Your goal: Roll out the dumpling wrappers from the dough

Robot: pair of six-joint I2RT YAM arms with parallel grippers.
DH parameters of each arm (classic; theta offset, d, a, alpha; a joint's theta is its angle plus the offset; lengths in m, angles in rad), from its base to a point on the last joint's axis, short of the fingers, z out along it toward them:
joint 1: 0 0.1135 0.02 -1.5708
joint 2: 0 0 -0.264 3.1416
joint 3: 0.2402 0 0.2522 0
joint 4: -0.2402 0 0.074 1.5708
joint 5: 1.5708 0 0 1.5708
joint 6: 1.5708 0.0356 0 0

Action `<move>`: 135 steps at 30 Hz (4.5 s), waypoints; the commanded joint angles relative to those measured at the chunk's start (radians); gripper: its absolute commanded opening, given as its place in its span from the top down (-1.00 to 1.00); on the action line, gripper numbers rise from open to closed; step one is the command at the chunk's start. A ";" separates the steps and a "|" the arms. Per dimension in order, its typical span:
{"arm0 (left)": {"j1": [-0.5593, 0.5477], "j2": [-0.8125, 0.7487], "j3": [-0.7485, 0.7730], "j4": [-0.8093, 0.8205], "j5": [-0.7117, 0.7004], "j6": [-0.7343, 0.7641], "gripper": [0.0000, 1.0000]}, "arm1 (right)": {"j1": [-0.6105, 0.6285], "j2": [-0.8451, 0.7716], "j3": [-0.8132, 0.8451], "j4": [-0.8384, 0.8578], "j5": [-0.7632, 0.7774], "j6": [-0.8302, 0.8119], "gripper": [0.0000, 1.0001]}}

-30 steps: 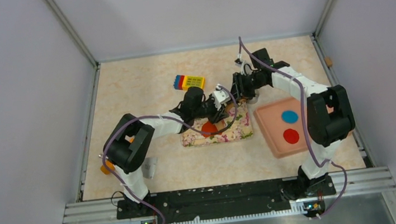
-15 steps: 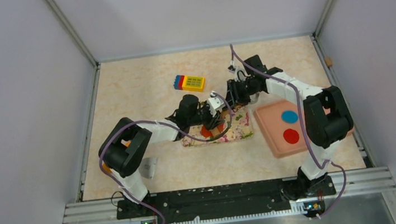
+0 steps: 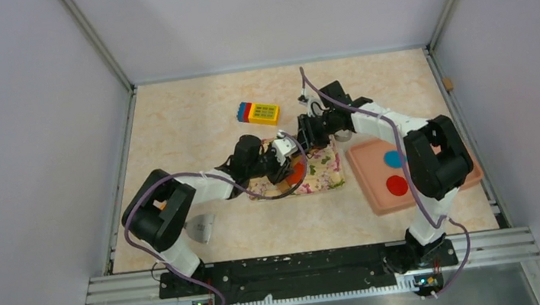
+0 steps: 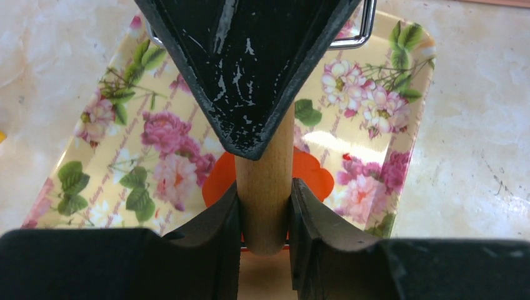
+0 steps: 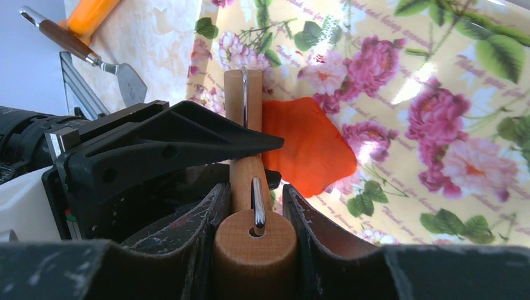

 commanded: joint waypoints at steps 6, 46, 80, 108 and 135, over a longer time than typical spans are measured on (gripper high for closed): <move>0.062 -0.085 -0.022 -0.203 -0.034 0.046 1.00 | 0.073 0.064 0.016 0.045 0.006 -0.010 1.00; -0.081 0.238 0.182 0.053 -0.009 -0.017 1.00 | -0.123 -0.111 -0.133 -0.053 0.222 -0.168 1.00; 0.089 -0.086 0.010 -0.254 0.002 -0.104 1.00 | 0.010 0.033 0.013 -0.051 0.108 -0.149 1.00; 0.080 -0.043 0.111 -0.279 0.038 -0.073 1.00 | -0.015 -0.004 0.022 -0.039 -0.005 -0.161 1.00; 0.032 0.114 0.325 -0.210 0.051 -0.215 1.00 | -0.145 -0.122 0.044 -0.198 0.118 -0.283 1.00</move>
